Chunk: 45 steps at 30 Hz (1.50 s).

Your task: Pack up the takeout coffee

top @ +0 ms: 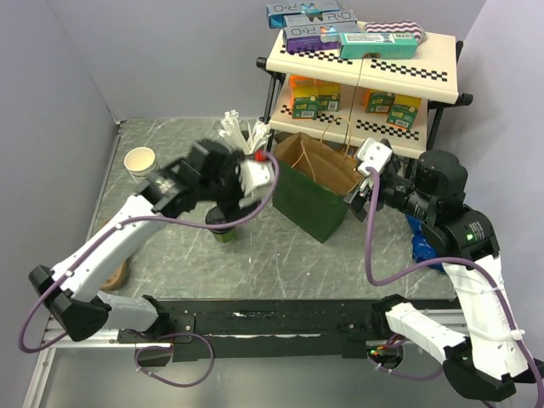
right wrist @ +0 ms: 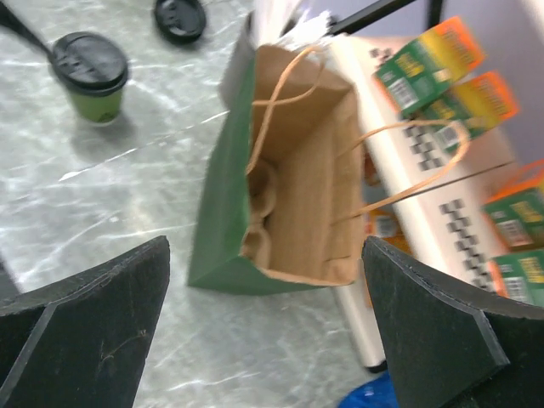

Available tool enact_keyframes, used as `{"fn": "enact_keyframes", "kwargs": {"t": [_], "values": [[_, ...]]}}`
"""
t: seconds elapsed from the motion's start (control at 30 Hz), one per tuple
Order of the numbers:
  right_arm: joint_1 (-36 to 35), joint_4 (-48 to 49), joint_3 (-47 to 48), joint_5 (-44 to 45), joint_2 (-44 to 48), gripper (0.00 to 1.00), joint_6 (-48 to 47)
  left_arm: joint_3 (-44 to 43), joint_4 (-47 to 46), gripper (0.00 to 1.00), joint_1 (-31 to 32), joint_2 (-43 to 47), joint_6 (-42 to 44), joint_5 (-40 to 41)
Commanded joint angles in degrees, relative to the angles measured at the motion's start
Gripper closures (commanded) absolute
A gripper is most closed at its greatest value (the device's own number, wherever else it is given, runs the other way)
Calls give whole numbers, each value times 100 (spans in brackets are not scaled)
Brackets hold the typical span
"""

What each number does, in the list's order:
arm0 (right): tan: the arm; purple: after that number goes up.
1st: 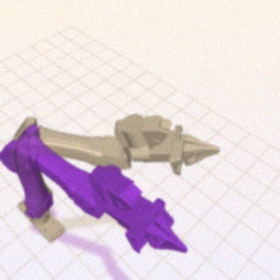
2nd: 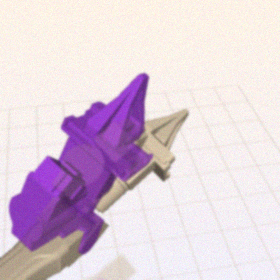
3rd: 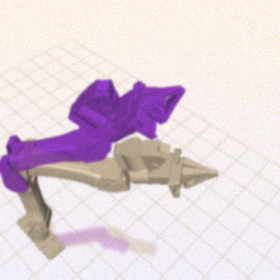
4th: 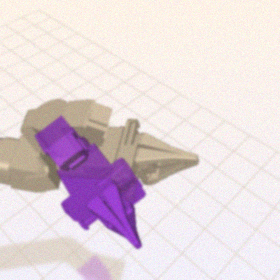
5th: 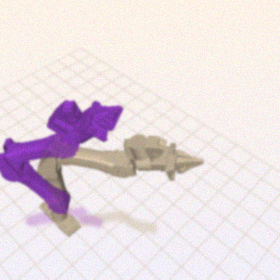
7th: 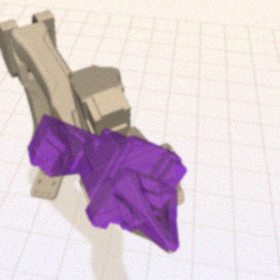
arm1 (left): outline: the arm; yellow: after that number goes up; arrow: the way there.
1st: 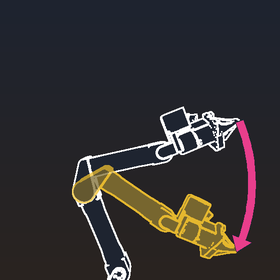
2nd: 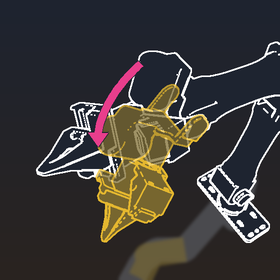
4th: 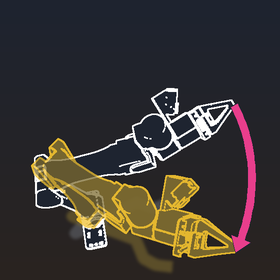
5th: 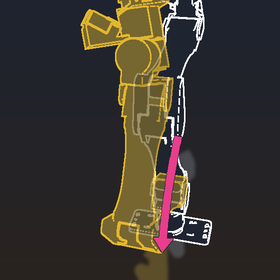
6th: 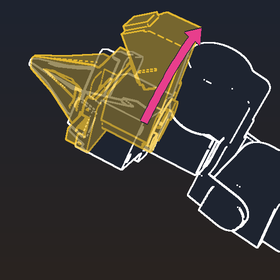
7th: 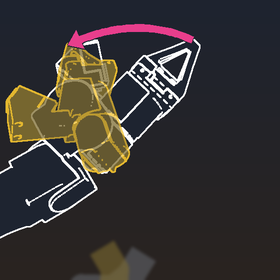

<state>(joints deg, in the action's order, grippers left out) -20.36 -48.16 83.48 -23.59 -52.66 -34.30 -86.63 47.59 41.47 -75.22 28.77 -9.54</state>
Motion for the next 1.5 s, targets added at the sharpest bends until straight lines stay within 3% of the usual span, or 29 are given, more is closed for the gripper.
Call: {"fn": "enact_keyframes", "kwargs": {"t": [0.0, 0.13, 0.33, 0.5, 0.67, 1.47], "values": [[14, -79, -218, -434, 151, 0, 389, 884, 726, 1, -236, 25, -267, 443], [15, -106, -464, -576, 204, 0, 486, 859, 909, 1, -569, -325, -84, 470], [14, -149, -605, -620, 283, 0, 512, 402, 980, 1, -1255, -845, 654, -99], [23, -228, -675, -594, 309, 0, 425, 164, 1393, 1, -1449, -1064, 1699, -864], [50, -220, -728, -585, 309, 0, 381, 330, 1472, 1, -1458, -1135, 2342, -979], [67, -229, -798, -559, 160, 0, 170, 507, 1375, 0, -1467, -1671, 2721, -1085]]}}
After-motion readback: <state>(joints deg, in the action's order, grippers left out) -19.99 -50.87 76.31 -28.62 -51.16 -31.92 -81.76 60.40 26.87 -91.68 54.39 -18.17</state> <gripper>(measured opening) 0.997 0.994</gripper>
